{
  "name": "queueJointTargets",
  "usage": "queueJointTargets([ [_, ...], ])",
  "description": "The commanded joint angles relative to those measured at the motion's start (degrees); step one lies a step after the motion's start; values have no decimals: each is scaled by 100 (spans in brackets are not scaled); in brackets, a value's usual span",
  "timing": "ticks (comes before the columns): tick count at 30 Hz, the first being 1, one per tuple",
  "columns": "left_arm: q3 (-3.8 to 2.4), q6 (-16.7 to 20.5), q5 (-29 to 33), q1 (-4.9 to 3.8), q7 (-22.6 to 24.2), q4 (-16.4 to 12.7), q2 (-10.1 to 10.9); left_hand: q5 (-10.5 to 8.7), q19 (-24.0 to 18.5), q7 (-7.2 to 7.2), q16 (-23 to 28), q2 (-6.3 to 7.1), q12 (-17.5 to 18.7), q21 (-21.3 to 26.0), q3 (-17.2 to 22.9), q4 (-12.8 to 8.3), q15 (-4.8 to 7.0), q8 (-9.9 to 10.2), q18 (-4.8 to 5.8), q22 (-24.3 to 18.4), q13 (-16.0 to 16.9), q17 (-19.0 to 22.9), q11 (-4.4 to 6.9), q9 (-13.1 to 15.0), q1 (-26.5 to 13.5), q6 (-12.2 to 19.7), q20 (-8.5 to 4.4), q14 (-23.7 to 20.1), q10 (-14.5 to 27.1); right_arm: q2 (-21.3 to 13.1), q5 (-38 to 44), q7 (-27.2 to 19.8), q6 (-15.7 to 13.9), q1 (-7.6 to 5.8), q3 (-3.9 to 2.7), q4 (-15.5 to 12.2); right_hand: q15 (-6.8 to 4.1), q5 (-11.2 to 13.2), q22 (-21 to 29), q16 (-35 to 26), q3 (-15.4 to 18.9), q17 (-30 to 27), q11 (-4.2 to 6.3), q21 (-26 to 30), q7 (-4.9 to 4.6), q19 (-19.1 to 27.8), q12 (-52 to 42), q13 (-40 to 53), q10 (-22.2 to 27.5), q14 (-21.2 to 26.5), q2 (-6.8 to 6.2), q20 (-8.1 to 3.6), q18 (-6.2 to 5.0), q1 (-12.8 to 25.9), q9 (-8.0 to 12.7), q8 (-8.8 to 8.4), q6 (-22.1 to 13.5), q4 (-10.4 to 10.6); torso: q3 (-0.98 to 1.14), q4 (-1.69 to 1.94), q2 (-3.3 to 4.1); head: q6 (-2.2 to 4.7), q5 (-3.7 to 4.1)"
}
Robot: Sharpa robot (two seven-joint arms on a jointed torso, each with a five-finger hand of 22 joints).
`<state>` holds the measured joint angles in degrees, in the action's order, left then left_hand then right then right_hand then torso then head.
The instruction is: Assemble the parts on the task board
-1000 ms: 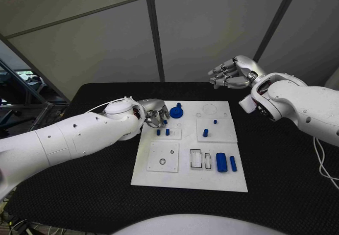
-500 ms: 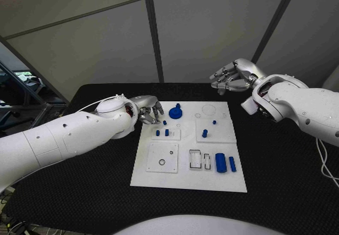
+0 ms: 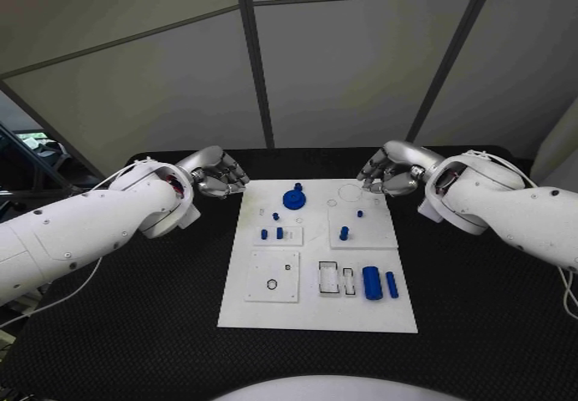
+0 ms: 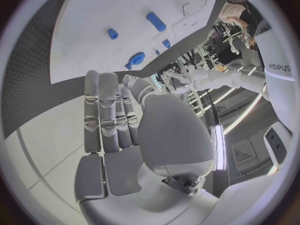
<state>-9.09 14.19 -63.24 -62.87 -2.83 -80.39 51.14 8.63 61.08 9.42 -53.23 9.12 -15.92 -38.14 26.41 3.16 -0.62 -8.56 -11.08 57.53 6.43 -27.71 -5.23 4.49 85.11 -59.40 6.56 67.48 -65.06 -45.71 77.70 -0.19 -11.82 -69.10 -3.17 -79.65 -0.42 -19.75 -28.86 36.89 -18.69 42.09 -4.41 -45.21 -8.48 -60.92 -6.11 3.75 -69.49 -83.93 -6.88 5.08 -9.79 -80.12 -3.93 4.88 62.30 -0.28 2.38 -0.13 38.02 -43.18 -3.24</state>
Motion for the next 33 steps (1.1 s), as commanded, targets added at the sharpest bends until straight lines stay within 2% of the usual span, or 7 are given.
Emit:
queueJointTargets([
  [1, -10, 689, 2859, -11, 1279, -114, 76, -10, -81, 36, 116, 66, 9, 97, -80, 120, -50, 13, 79, -43, -1, 80, -32, -32, -232, 20, 18, -34, 91, -27, 1379, 526, 195, 79, 4, -147, -4, 112, -39, 127, -38, 75, -20, -52, -14, 65, 74, -10, 90, -211, -33, 8, -57, 83, 14, -71, -95, -7, -9, 16, 1, 23, 67],
  [6, -9, 466, 4405, -3, 1998, -270, 185, -20, -128, 36, 214, 106, -26, 279, -318, 249, -78, 30, 69, -164, 17, 168, -51, -52, -482, 67, 70, -55, 169, -29, 1892, 769, 318, 199, 26, -293, 18, 247, -102, 658, -44, 486, -40, -134, -29, 70, 145, -5, 141, -262, -123, 35, -62, 155, 19, -132, -205, 14, -7, 7, 10, 31, 107],
  [10, -4, 378, 4855, 7, 2192, -346, 214, -14, -113, 37, 233, 56, -56, 346, -385, 280, -81, 32, 65, -215, 31, 196, -55, -55, -514, 82, 82, -50, 192, -24, 2106, 888, 370, 231, 94, -346, 32, 317, -143, 1019, -44, 754, -60, -191, -46, 56, 188, -3, 180, -287, -180, 52, -66, 209, 18, -132, -290, 40, -7, 6, 5, 25, 133],
  [19, 4, 311, 5216, 29, 2324, -409, 202, -7, -83, 38, 244, -19, -93, 396, -407, 267, -77, 19, 60, -256, 47, 220, -48, -53, -469, 71, 82, -44, 200, 89, 2291, 959, 440, 275, 147, -332, 49, 317, -214, 1462, -127, 1067, -81, -288, -79, 44, 202, 5, 174, -282, -179, 65, -72, 178, 1, -106, -283, 39, -5, 12, 11, -13, 181],
  [22, 4, 312, 5249, 32, 2335, -418, 199, -6, -76, 38, 247, -30, -102, 406, -411, 257, -75, 17, 59, -265, 51, 225, -46, -53, -453, 69, 81, -43, 202, 122, 2305, 964, 496, 296, 157, -310, 50, 555, -277, 1709, -282, 1235, -86, -372, -89, 48, 189, 9, 108, -276, -148, 59, -73, 117, -8, -92, -211, 17, -8, 13, 12, -26, 188],
  [24, 4, 313, 5261, 33, 2338, -422, 197, -6, -76, 38, 247, -30, -102, 406, -411, 257, -75, 17, 59, -265, 51, 225, -46, -53, -453, 69, 81, -43, 202, 139, 2311, 965, 516, 309, 163, -296, 50, 565, -312, 1794, -342, 1293, -78, -411, -94, 49, 185, 10, 81, -270, -143, 59, -72, 105, -11, -88, -184, 12, -7, 8, 11, -32, 180],
  [33, 5, 336, 5286, 34, 2344, -418, 180, -4, -58, 45, 253, -62, -118, 430, -421, 241, -75, 15, 59, -284, 58, 239, -50, -55, -422, 75, 78, -42, 218, 220, 2320, 931, 590, 343, 172, -233, -9, 574, -1047, 2435, -590, 1795, -4, -1022, -30, -274, 109, 46, -180, -315, -84, 36, 33, 81, -37, -30, 46, -8, -10, 10, 7, -57, 167],
])
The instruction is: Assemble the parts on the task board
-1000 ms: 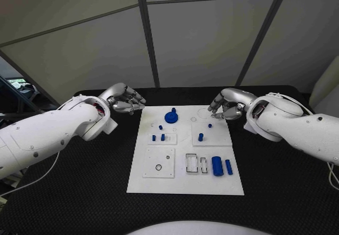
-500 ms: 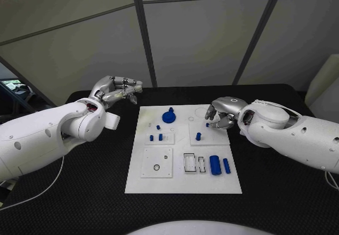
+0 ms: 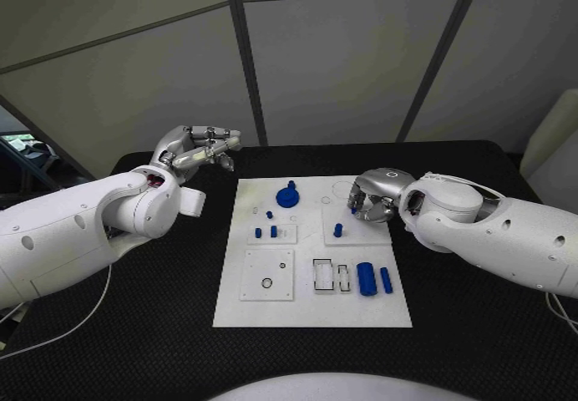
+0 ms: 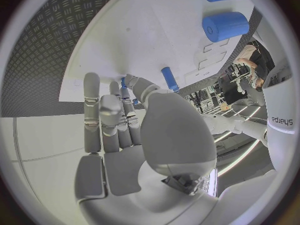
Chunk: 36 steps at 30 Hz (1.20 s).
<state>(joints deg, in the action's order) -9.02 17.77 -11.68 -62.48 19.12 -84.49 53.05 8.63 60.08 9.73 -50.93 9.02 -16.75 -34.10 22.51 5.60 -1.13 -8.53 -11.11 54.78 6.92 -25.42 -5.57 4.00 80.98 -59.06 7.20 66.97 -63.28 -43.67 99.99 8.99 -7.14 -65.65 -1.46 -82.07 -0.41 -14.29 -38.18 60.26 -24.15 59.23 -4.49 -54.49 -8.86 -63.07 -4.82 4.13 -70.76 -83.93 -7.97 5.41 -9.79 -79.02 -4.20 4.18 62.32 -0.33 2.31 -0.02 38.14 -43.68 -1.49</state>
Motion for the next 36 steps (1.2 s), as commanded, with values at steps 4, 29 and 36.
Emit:
queueJointTargets([
  [4, -2, 9, 194, -5, 179, 8, -27, -9, 53, 21, 26, -72, -46, 42, -51, 11, -29, 11, 64, -22, 14, 18, -22, -6, -26, 44, 17, 12, 47, 51, 92, 12, 203, 16, 2, 39, -55, 66, -552, 483, -116, 406, 60, -443, 63, -277, -43, 37, -187, -354, 63, -23, 101, -38, -26, 75, 174, -23, 0, -6, -7, -12, -27],
  [29, -2, 65, 451, -5, 158, 61, -46, -15, 106, 31, 58, -127, -109, 186, -283, 112, -49, 5, 67, -132, 39, 78, -38, -11, -151, 82, 35, 0, 136, 14, 276, 287, -142, 87, 4, -127, -86, 288, -1220, 958, -389, 708, 103, -1001, 106, -506, 51, 83, -347, -312, 287, -65, 197, -121, -40, 67, 375, -165, 6, -10, -15, -45, -29],
  [36, -2, 89, 456, -5, 141, 70, -51, -11, 107, 37, 82, -140, -116, 222, -314, 108, -54, 7, 67, -158, 40, 98, -44, -12, -134, 97, 39, -19, 159, -130, 298, 331, -435, 86, -3, -404, -87, 293, -1258, 987, -416, 726, 105, -1034, 107, -517, 55, 86, -361, -312, 291, -66, 202, -122, -42, 68, 391, -180, 1, -5, -9, -33, -21],
])
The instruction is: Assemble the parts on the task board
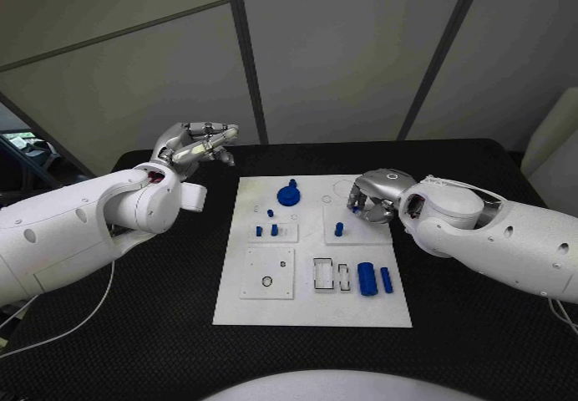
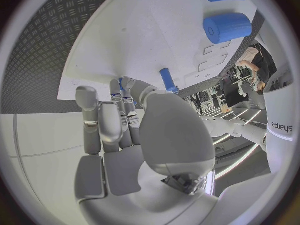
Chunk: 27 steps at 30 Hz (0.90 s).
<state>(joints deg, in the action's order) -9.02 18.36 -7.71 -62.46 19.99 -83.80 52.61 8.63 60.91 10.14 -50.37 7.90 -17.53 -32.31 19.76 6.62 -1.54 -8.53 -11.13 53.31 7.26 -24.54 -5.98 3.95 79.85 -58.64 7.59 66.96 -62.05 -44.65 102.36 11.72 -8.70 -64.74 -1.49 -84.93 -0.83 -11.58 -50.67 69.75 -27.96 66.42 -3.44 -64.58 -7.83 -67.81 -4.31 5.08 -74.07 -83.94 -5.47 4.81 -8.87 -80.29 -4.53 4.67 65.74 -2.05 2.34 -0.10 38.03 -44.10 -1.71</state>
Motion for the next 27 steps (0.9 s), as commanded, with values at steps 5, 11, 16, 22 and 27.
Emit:
queueJointTargets([
  [5, -3, 58, 59, -7, 35, 18, -15, -7, -35, 69, 163, -52, 8, 201, -138, 1, -75, 57, 80, -113, -33, 105, -78, -15, 25, 196, 41, -162, 244, -138, 62, 38, -466, -9, -13, -332, -46, 1, -69, 88, -62, 47, 0, -73, 5, -62, 10, -5, -41, -313, 31, -7, 118, 16, -9, 16, 61, -21, -1, 6, -5, 8, -5],
  [11, -2, 83, 97, -6, 32, 18, -12, -7, -45, 81, 196, -64, 5, 254, -177, 1, -86, 61, 78, -150, -44, 137, -93, -14, 40, 226, 55, -185, 290, -248, -48, -16, -641, -11, -148, -645, -45, 4, -99, 114, -71, 64, 1, -99, 5, -69, 14, -2, -50, -313, 17, -6, 122, 37, -10, 14, 70, -23, -3, 1, -8, 20, -22],
  [16, 0, 84, 133, -4, 30, 16, -22, -6, -44, 85, 200, -67, 4, 262, -183, 0, -88, 63, 77, -156, -46, 142, -95, -15, 44, 234, 57, -185, 298, -304, -208, -79, -731, -12, -231, -976, -45, 13, -137, 152, -76, 99, 1, -127, 7, -83, 18, -1, -53, -317, 9, -5, 129, 53, -10, 11, 73, -21, -13, 7, -12, 17, -44],
  [22, 9, 80, 142, -4, 29, 14, -61, -5, -43, 86, 202, -70, 3, 266, -185, 0, -89, 63, 77, -159, -46, 145, -96, -15, 48, 237, 58, -186, 301, -153, -396, -171, -728, -11, -258, -1273, -45, 11, -160, 170, -82, 115, 3, -144, 8, -93, 19, 1, -58, -319, 8, -5, 133, 54, -10, 11, 76, -24, -20, 15, -10, -6, -149],
  [27, 18, 64, 145, -6, 20, 18, -141, -5, -43, 87, 204, -73, 1, 269, -187, 0, -89, 61, 76, -162, -47, 147, -97, -14, 50, 236, 58, -186, 302, 154, -532, -277, -663, -2, -235, -1269, -46, 2, -164, 177, -89, 117, 4, -150, 9, -91, 20, 2, -61, -319, 10, -5, 132, 56, -10, 9, 79, -27, -44, 32, -13, -39, -238],
])
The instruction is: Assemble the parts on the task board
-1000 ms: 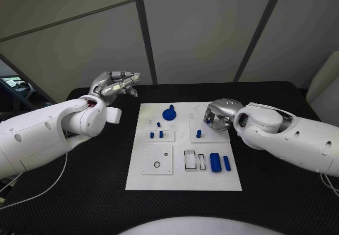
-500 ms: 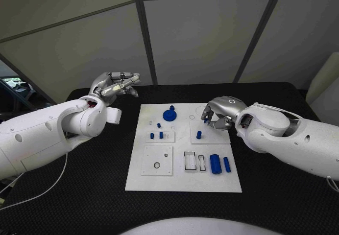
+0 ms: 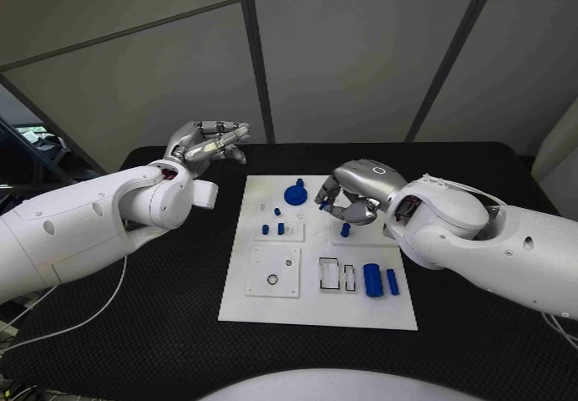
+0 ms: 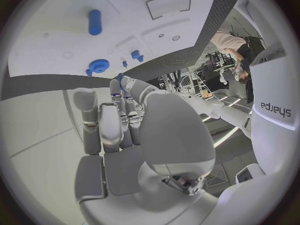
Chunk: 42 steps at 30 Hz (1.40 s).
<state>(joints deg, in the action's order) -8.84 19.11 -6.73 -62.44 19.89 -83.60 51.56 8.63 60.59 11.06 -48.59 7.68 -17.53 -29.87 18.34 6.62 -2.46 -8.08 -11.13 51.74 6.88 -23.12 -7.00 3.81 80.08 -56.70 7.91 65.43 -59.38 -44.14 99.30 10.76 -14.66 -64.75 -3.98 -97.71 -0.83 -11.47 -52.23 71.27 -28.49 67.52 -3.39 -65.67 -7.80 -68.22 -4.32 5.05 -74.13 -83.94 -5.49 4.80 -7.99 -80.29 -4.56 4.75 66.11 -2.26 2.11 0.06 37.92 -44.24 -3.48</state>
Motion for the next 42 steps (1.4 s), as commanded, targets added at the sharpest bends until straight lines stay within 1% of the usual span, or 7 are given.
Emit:
queueJointTargets([
  [1, 2, -12, 47, -9, 28, 3, -55, -5, -10, -5, 25, -52, 0, 27, -46, 0, 2, 16, 77, -6, -8, 6, 5, 0, 28, 42, 27, -32, 36, 167, -245, -204, -53, 8, 45, 21, -47, -13, -9, 27, -38, 7, -1, -42, 6, -50, 22, 5, -56, -319, 11, -4, 44, 56, -7, 1, 41, -7, -12, 7, 4, -27, -100],
  [9, 39, -17, 48, -33, 8, 22, -196, -5, -9, -4, 27, -54, -3, 31, -50, 1, 1, 13, 76, -9, -9, 9, 4, 1, 28, 40, 28, -33, 36, 547, -320, -343, 136, 187, 308, 168, -46, -29, -10, 37, -45, 10, -3, -46, 4, -43, 26, 6, -57, -318, 13, -4, 43, 63, -6, -3, 41, -8, -22, 9, 9, -145, -410],
  [10, 42, -16, 48, -37, 6, 20, -204, -5, -9, -4, 27, -54, -3, 31, -50, 1, 1, 13, 76, -9, -9, 9, 4, 1, 28, 40, 28, -33, 36, 569, -322, -350, 152, 221, 325, 181, -46, -29, -10, 37, -45, 10, -3, -46, 4, -43, 26, 6, -57, -318, 13, -4, 43, 63, -6, -3, 41, -8, -24, 12, 11, -153, -428],
  [12, 50, -10, 48, -43, 2, 16, -221, -5, -9, -4, 27, -54, -3, 31, -50, 1, 1, 13, 76, -9, -9, 9, 4, 1, 28, 40, 28, -33, 36, 627, -325, -364, 187, 307, 356, 223, -46, -32, -14, 47, -46, 20, -3, -50, 3, -45, 27, 7, -57, -319, 15, -4, 43, 66, -6, -4, 41, -7, 1, 4, 23, -172, -480],
  [16, 64, -2, 48, -50, -3, 19, -254, -5, -9, -4, 27, -54, -3, 31, -50, 1, 1, 13, 76, -9, -9, 9, 4, 1, 28, 40, 28, -33, 36, 764, -276, -362, 258, 437, 389, 337, -46, -35, -12, 46, -47, 16, -3, -49, 3, -42, 28, 7, -56, -318, 15, -4, 43, 67, -6, -6, 40, -8, 9, -4, 7, -228, -554],
  [26, 78, -23, 48, -54, -8, 31, -299, -5, -9, -4, 27, -54, -3, 31, -50, 1, 1, 13, 76, -9, -9, 9, 4, 1, 28, 40, 28, -33, 36, 919, -173, -322, 401, 550, 410, 472, -45, -36, -13, 52, -47, 22, -4, -51, 1, -41, 30, 7, -55, -319, 15, -4, 43, 71, -5, -7, 38, -7, 18, -15, 13, -290, -613],
  [42, 88, -53, 48, -54, -27, 45, -306, -5, -9, -4, 27, -54, -3, 31, -50, 1, 1, 13, 76, -9, -9, 9, 4, 1, 28, 40, 28, -33, 36, 972, -37, -242, 558, 592, 458, 526, -44, -35, -27, 78, -44, 46, -5, -62, 0, -45, 32, 8, -55, -322, 11, -3, 45, 79, -5, -10, 38, -8, 5, -6, 12, -358, -658],
])
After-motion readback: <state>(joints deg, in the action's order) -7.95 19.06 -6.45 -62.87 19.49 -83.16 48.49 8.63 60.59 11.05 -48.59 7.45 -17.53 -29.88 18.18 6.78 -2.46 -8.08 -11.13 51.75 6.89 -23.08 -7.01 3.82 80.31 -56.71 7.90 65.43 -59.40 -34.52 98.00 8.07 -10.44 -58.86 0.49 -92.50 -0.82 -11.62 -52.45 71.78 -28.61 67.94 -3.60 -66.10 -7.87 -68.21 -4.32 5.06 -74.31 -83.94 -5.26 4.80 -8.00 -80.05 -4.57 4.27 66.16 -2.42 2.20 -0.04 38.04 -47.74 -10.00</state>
